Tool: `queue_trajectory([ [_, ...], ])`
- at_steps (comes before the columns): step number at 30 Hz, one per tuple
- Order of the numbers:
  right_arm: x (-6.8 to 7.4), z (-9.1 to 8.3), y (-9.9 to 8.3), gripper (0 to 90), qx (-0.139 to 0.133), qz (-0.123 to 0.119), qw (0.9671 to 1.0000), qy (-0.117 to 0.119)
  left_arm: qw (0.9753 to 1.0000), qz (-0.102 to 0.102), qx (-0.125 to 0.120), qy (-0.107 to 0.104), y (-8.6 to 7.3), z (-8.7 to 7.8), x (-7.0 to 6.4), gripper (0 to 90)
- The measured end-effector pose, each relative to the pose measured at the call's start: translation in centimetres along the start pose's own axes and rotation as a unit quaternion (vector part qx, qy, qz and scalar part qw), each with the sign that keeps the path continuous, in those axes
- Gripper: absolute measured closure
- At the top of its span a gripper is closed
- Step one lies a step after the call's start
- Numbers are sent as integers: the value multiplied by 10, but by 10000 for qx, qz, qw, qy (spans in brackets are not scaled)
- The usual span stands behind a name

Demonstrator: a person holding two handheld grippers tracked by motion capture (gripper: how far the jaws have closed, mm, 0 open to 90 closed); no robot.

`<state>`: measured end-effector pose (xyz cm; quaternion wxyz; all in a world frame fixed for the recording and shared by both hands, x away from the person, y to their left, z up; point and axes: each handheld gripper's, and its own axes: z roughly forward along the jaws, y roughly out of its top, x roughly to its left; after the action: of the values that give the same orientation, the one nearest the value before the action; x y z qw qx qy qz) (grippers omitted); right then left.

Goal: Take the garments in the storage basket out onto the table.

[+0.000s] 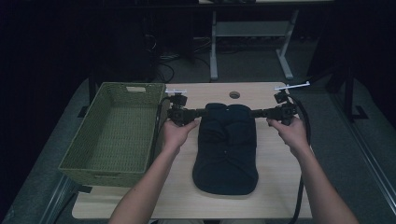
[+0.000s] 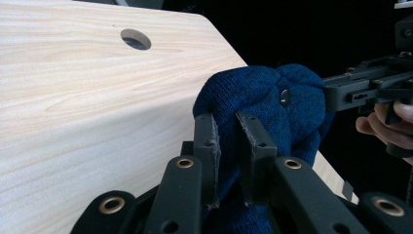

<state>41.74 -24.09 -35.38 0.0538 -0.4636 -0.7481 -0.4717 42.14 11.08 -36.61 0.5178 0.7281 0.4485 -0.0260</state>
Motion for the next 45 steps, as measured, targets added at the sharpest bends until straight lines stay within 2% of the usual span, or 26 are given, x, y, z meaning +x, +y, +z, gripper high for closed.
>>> queue_trajectory([
  [14, 11, 0, -24, 744, 95, -165, 9998, 98, 9999, 71, -20, -125, -28, -11, -4, 788],
  [25, 14, -1, -58, 769, 200, -45, 9989, 428, 9994, 37, 148, -321, -57, -22, -10, 790],
  [36, 23, -2, -80, 770, 355, -166, 9979, 520, 9988, 107, 295, -377, -80, -30, -16, 791],
  [40, 26, 1, -95, 771, 489, -151, 9970, 573, 9984, 66, 383, -401, -90, -31, -15, 791],
  [45, 27, 4, -112, 771, 533, -130, 9964, 642, 9974, -23, 493, -518, -107, -32, -13, 790],
])
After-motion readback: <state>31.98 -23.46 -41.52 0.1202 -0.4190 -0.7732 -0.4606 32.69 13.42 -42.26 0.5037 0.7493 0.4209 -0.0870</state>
